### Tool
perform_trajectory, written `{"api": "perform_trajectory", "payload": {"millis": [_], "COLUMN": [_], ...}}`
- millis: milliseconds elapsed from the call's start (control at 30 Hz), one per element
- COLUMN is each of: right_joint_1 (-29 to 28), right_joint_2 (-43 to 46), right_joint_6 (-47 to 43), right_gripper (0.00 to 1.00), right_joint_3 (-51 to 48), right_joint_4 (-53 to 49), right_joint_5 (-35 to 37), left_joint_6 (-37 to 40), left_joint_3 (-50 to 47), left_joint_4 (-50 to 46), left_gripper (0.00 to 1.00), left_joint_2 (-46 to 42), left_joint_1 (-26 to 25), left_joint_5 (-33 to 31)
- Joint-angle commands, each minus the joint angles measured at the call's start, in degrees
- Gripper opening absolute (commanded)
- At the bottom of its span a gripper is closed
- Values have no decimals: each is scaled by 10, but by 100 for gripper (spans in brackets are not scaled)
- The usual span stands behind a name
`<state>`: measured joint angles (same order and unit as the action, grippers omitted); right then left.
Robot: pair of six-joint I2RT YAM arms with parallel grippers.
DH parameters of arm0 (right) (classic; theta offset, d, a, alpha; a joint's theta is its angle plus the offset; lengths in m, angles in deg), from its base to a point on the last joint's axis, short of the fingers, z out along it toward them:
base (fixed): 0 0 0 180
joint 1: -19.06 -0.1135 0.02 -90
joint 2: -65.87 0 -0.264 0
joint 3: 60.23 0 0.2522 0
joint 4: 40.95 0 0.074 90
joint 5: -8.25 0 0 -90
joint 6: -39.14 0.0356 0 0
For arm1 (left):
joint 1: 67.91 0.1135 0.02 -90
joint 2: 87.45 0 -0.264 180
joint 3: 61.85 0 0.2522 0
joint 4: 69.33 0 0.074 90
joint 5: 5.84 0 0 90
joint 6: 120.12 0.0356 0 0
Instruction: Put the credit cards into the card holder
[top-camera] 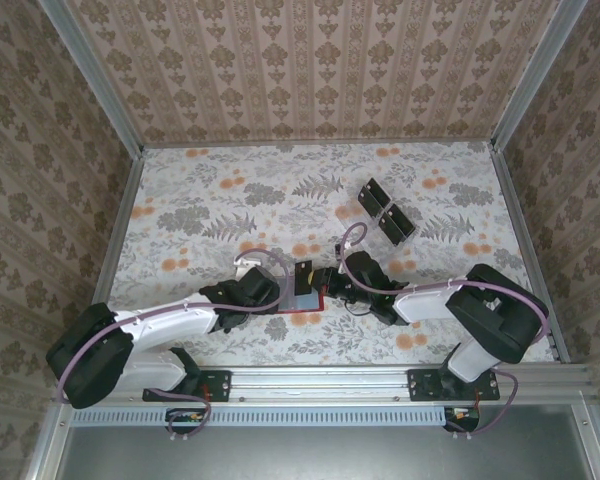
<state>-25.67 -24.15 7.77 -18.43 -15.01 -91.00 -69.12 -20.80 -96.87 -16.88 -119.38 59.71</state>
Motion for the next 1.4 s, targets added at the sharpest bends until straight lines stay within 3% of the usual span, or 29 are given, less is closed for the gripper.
{"api": "perform_trajectory", "payload": {"millis": [0, 1367], "right_joint_1": [-5, -21], "right_joint_2": [-13, -127], "right_joint_6": [6, 53], "right_gripper": [0, 0], "right_joint_3": [-9, -7], "right_joint_4": [43, 184], "right_joint_5": [14, 9], "left_joint_6": [-24, -47], "left_joint_3": [-9, -22], "left_joint_4": [-14, -15], "left_gripper": [100, 100], "left_joint_2": [9, 28], "left_joint_1": [-5, -4], "left_joint_5": [-16, -17]}}
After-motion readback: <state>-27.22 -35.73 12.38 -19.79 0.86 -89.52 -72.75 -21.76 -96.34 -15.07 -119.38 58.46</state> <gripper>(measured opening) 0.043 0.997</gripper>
